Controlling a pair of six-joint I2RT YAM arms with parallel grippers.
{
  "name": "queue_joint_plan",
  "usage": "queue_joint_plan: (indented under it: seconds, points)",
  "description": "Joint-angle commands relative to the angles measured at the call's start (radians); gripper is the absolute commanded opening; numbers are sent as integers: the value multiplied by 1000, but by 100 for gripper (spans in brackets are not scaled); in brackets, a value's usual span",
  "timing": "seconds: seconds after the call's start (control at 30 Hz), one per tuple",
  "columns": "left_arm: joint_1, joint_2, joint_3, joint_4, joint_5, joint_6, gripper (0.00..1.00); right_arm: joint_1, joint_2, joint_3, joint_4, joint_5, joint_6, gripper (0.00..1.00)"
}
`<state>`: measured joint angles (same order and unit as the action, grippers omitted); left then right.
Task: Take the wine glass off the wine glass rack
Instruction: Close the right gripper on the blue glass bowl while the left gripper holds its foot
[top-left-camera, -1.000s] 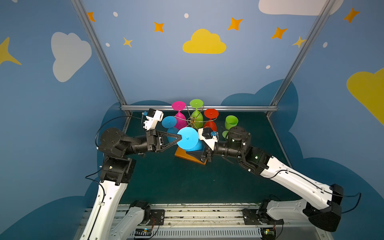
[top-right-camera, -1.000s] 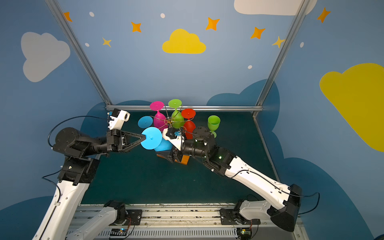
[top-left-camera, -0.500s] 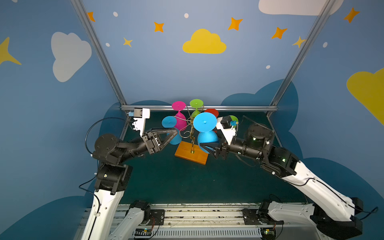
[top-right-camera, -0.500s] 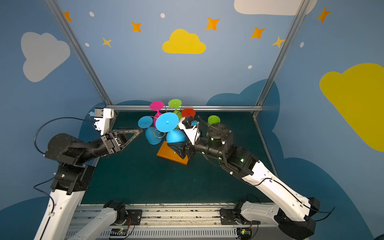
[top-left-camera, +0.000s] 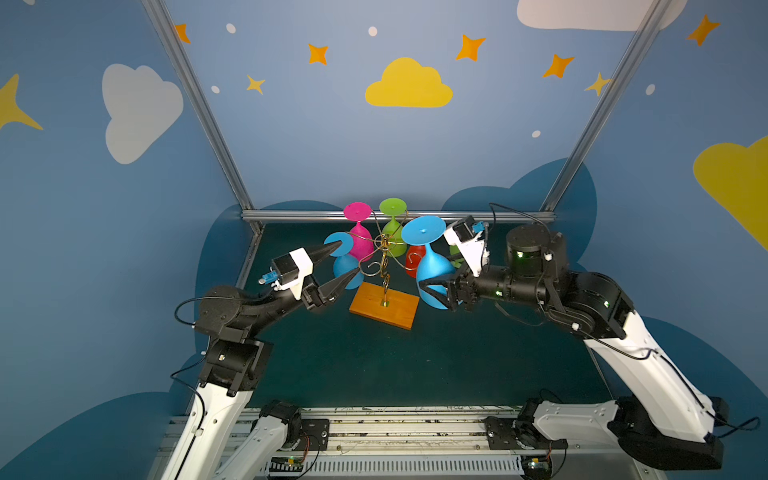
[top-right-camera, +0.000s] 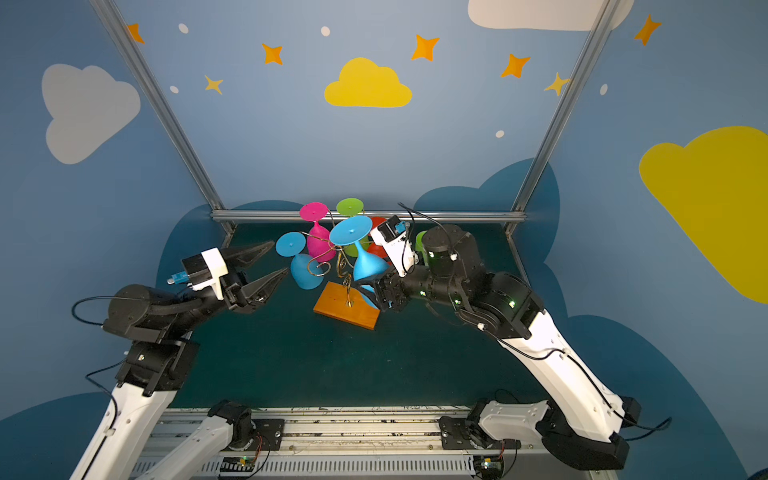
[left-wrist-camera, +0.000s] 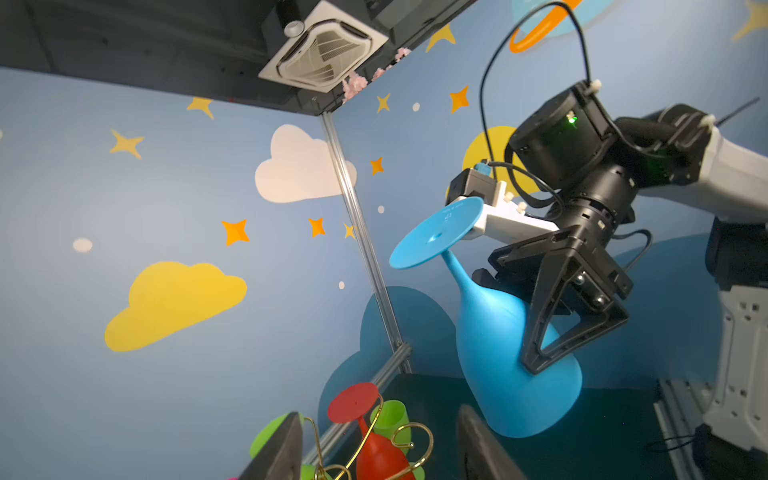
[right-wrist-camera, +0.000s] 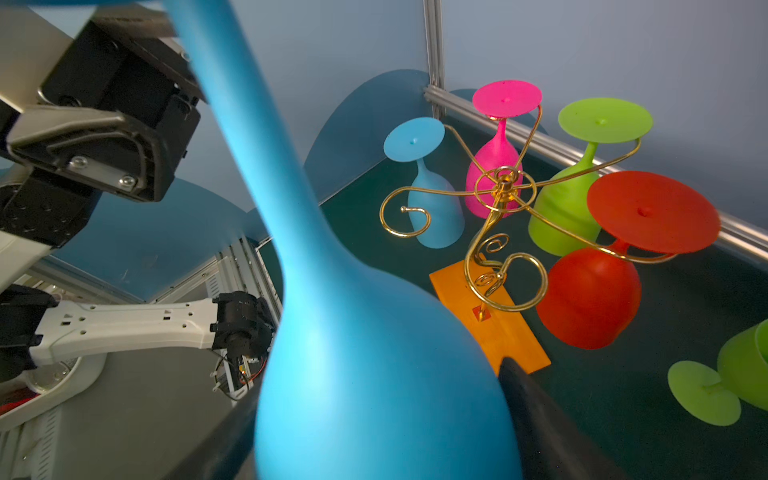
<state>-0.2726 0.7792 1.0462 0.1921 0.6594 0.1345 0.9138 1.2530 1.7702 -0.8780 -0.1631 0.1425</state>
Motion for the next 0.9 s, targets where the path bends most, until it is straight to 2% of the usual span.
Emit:
queue_joint_plan:
  seconds: [0.0,0.37,0.57,0.73,0.87]
  points:
    - [-14,34,24,65,40,185,55,1,26,35,-55,-50,13,30]
    - [-67,148,58,116,65,259,52,21,122,76,-56,-120,22,27]
    - [-80,198,79,138,34,274,50,33,173,97,-67,-141,22,26]
    - [-89,213,84,107,51,288,40,37,196,101,-64,-153,25,26]
    - [-91,202,74,77,38,307,28,42,199,103,-59,-152,30,25]
